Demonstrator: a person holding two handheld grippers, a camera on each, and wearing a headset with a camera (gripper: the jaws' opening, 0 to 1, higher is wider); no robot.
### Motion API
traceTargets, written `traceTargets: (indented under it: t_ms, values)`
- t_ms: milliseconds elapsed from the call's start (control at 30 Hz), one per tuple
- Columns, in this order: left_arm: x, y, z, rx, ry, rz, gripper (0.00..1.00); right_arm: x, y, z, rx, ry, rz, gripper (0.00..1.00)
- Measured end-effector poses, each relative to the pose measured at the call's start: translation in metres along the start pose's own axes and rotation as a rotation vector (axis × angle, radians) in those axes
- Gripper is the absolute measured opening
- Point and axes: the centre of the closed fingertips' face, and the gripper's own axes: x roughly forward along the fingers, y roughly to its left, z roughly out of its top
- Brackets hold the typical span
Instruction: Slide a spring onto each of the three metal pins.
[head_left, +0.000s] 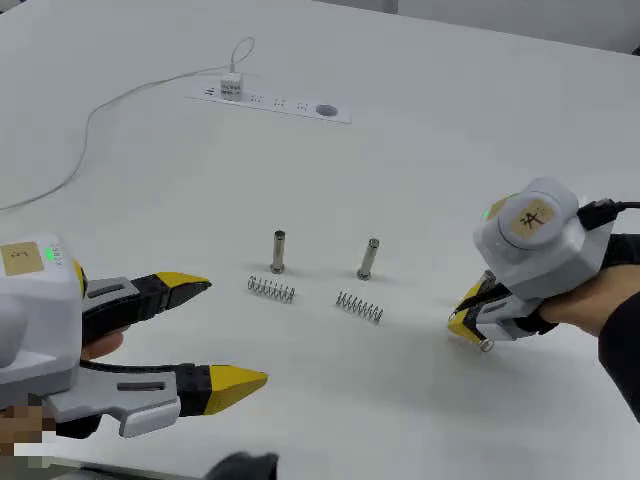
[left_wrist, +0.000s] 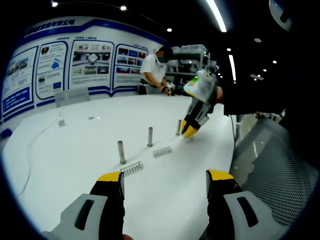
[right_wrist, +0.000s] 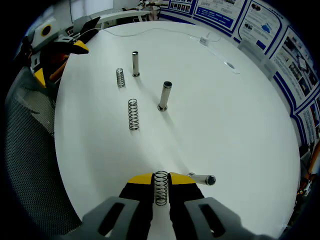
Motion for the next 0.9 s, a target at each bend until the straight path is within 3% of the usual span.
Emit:
traceTargets:
  t_ms: [167,900]
  values:
    - [0.000,0.000,0.000,0.000,-0.002,-0.002,0.68,-0.008,-0.003,0.005,0.043,-0.052,-0.021,0.12]
    - [0.000,0.000,0.001,0.000,-0.007,-0.001,0.68,-0.025,-0.003,0.011,0.184,-0.172,-0.043,0.12]
